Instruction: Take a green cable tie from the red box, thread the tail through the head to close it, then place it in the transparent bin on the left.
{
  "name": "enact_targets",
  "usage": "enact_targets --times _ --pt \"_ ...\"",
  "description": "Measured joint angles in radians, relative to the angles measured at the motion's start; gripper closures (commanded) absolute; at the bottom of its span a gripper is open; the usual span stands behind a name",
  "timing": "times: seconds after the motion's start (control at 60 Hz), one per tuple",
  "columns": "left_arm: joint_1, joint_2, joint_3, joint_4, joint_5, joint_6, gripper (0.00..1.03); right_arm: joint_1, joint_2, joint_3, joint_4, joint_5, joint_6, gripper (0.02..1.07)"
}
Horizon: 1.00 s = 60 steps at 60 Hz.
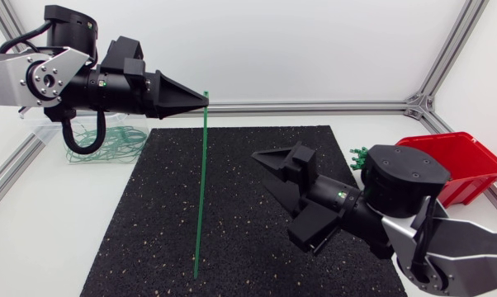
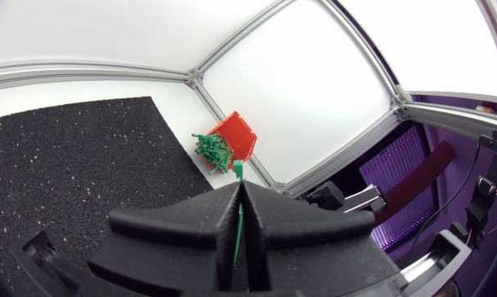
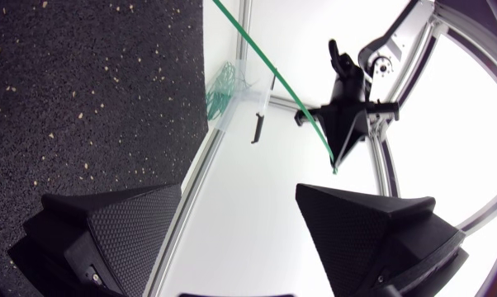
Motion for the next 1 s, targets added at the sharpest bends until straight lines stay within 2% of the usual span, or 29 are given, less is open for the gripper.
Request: enact_targets --times 0.133,0.283,0.5,0.683,1.0 --pt "0.006 0.014 0.000 0.000 0.002 -0.041 0.99 0.034 0.056 -0.005 0.044 -0.049 -0.106 0.06" --pt "0.032 0.033 0.000 0.000 0.012 -0.066 0.99 0.074 0.137 -0.015 0.179 -0.077 -0.136 0.06" --pt "0.049 0.059 0.000 0.003 0.063 -0.075 1.00 0.135 0.194 -0.015 0.187 -0.095 -0.140 0.06" --pt "0.061 0.075 0.000 0.040 0.142 -0.089 1.00 0.181 0.242 -0.015 0.202 -0.099 -0.143 0.06" --pt "0.062 0.144 0.000 0.071 0.187 -0.092 1.00 0.280 0.267 -0.022 0.209 -0.103 -0.127 0.07"
